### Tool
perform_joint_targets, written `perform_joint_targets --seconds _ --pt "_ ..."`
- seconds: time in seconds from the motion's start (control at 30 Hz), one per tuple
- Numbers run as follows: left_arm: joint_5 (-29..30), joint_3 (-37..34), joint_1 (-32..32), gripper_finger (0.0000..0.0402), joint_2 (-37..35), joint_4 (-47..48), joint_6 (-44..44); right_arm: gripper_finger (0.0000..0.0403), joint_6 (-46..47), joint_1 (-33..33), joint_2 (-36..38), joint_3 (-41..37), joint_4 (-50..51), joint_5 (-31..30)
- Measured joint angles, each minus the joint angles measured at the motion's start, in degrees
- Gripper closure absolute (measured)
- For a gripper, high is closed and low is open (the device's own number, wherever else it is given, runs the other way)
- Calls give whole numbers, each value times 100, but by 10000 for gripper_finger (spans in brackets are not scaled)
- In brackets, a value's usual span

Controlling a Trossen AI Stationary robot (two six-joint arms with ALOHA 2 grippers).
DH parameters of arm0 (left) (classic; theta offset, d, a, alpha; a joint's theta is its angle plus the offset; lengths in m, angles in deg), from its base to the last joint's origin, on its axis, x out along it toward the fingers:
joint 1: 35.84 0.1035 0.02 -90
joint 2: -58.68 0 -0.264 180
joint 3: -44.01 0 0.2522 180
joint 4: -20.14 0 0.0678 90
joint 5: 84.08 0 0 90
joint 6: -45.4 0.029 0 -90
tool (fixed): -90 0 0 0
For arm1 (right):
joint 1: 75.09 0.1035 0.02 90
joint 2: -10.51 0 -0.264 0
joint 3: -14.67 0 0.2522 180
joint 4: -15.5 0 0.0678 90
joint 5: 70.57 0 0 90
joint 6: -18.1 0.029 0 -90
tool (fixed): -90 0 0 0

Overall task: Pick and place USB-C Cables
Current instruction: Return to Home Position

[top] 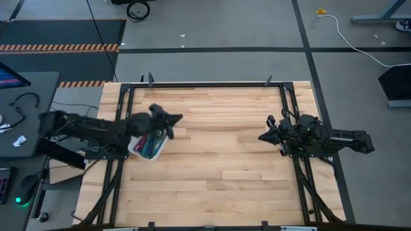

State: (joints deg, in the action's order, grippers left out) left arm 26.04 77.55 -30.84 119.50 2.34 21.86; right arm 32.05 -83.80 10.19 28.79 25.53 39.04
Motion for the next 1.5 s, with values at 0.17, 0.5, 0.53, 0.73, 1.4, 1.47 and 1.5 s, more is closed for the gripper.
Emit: perform_joint_targets --seconds 0.17,0.5,0.53,0.73,1.4,1.47,1.5 --pt "-990 -1064 716 392 -1553 -302 202 395 124 0 0 0 -46 -26" --pt "-1563 -1815 571 398 -4734 1377 736 395 157 0 0 0 -89 -649" --pt "-1567 -1811 464 398 -4947 1572 801 395 157 0 0 0 -87 -649" --pt "-1324 -1929 -449 399 -6022 2832 1317 395 145 0 -2 0 -90 -649" --pt "-1071 -1929 -1515 367 -6010 2862 3023 395 -57 0 -4 0 -90 -649" --pt "-1071 -1929 -1515 368 -6011 2860 3022 395 -57 0 -4 0 -90 -649" --pt "-1071 -1929 -1515 369 -6009 2860 3022 395 -57 0 -4 0 -90 -649"
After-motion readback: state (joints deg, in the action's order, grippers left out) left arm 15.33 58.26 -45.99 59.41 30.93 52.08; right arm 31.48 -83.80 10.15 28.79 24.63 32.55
